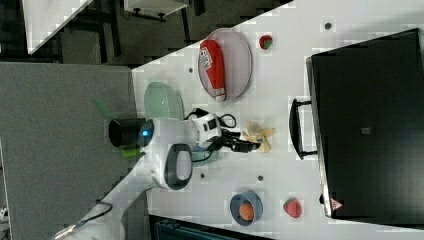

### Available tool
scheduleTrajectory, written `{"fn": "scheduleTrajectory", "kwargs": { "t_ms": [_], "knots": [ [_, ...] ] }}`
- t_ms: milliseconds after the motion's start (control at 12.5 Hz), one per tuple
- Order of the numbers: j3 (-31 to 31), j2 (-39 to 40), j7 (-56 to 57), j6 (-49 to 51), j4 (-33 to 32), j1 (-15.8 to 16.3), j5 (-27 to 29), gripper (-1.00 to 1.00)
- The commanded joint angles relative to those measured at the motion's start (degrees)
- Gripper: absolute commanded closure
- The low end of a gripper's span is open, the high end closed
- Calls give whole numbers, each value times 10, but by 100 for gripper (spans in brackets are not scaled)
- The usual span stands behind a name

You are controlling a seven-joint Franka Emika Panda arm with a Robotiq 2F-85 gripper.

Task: Pick Banana and place it in mug.

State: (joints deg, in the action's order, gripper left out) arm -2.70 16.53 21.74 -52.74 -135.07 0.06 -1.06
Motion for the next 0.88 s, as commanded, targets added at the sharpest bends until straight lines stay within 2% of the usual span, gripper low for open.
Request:
{"fn": "scheduleTrajectory", "kwargs": {
  "t_ms": [80,320,560,640,880],
  "knots": [
    [9,17,35,-76,-16,3,6,-100],
    [11,53,35,-140,-20,3,6,-100],
    [15,71,35,-159,-26,3,6,-100],
    [16,71,35,-161,-28,3,6,-92],
    [17,71,35,-165,-29,3,6,-19]
  ]
}}
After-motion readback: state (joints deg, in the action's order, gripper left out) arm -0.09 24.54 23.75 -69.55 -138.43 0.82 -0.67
